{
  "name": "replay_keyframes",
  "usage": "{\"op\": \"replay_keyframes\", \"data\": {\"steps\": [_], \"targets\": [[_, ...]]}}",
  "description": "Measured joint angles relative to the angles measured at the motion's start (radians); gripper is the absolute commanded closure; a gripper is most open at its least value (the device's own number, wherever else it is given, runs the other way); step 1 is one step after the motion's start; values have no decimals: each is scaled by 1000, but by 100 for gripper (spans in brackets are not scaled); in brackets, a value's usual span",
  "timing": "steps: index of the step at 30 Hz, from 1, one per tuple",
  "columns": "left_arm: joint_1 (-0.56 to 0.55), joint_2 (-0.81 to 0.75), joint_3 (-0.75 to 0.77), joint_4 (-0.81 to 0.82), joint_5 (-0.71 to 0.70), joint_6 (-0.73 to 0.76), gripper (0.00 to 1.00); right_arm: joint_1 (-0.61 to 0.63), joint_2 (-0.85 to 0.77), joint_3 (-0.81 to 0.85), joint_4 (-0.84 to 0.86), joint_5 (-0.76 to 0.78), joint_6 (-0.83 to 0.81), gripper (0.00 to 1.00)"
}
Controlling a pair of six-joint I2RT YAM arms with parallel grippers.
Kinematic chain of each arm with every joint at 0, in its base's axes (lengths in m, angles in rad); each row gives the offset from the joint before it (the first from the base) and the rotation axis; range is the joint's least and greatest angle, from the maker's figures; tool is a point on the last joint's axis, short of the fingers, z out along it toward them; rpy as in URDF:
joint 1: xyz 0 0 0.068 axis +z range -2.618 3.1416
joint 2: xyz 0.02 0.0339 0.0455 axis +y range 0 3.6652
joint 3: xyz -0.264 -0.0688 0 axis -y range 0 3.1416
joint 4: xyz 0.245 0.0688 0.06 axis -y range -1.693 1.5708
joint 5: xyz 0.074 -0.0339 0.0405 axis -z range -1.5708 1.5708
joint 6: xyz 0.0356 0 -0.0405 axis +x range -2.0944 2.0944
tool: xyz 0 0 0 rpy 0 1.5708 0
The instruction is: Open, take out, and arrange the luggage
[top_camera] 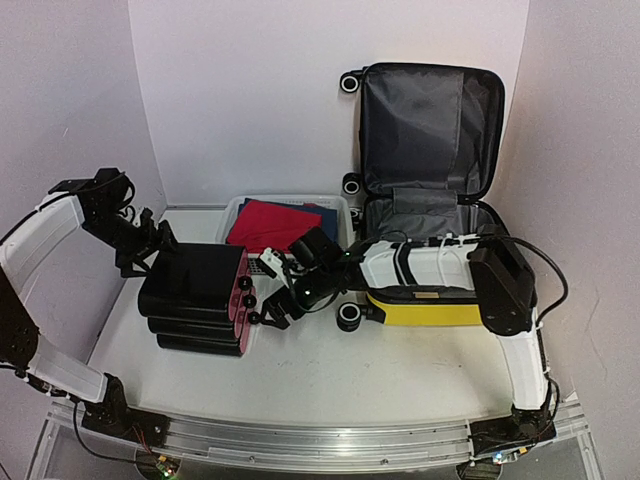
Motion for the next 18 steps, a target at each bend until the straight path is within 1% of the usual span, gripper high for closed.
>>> {"op": "replay_keyframes", "data": {"steps": [4,8,11,14,18], "targets": [[0,0,76,-1,-11,2,5,-26,-88,-116,14,-65,-64,2],[7,22,141,-2,-18,11,6,-69,-92,-172,77,-142,-180,2],[19,79,172,0,-16,28,8,-90,-55,-162,109,-183,-251,2],[31,177,195,-2,2,59,16,-90,21,-107,153,-223,-290,2],[34,279,207,-2,34,98,17,-90,95,-53,198,-273,-311,4]]}}
